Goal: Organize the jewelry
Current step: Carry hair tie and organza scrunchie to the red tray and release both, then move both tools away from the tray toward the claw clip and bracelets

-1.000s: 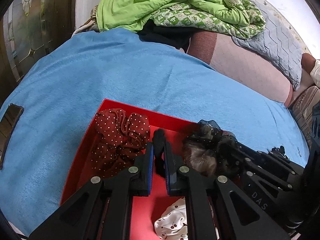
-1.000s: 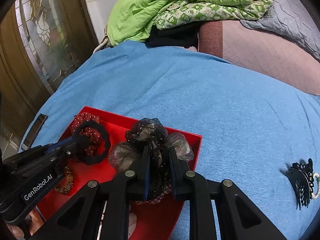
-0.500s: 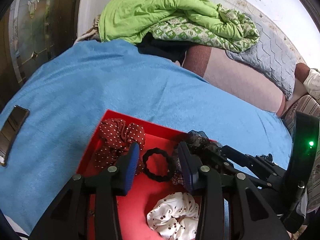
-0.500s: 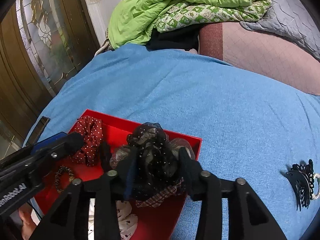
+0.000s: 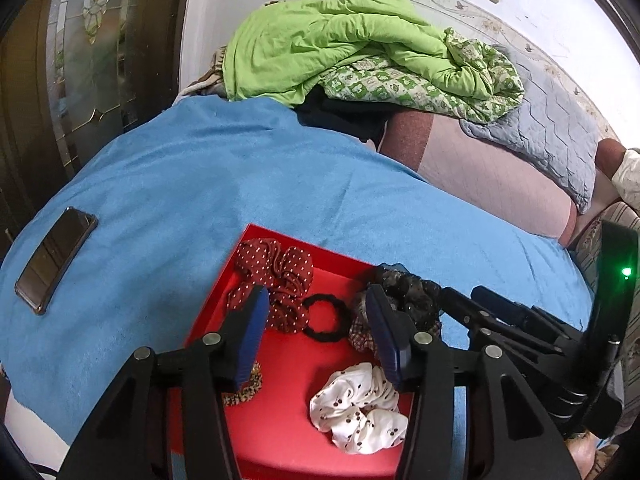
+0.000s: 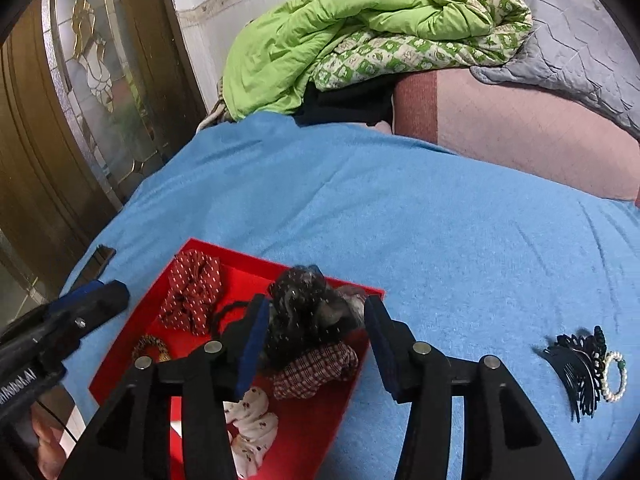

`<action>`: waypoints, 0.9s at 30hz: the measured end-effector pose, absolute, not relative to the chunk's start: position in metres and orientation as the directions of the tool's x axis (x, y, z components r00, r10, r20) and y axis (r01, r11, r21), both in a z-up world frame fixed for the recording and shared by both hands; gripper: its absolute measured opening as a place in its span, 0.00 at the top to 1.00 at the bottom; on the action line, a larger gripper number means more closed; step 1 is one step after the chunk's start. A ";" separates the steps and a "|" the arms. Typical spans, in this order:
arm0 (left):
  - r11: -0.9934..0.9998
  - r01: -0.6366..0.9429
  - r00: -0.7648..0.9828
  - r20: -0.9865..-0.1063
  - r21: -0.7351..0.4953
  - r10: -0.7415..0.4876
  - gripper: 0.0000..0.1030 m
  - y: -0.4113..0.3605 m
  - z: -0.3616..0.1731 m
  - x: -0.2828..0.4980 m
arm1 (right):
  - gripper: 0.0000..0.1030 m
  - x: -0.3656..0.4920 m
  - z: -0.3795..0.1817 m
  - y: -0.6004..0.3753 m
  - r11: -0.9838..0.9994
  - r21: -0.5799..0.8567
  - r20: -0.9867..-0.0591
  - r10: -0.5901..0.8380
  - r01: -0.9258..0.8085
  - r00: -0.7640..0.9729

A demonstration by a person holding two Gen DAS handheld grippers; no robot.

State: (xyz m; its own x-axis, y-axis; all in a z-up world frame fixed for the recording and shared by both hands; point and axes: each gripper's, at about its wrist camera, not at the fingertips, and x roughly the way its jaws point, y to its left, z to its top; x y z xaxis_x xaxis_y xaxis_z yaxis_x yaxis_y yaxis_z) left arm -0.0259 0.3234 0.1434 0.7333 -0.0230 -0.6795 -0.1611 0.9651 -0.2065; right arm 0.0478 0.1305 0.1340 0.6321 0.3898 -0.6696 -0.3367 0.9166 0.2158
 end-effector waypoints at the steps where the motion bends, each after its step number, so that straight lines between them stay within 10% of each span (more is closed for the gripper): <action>1: 0.965 -0.162 0.732 -0.681 -0.206 -0.022 0.52 0.324 0.142 -0.027 | 0.48 0.047 0.132 0.131 0.916 0.217 -0.673 0.390 -0.336 0.628; 27: 0.970 -0.172 0.733 -0.680 -0.170 0.010 0.52 0.299 0.148 -0.052 | 0.46 0.018 0.139 0.120 0.857 0.280 -0.662 0.499 -0.432 0.560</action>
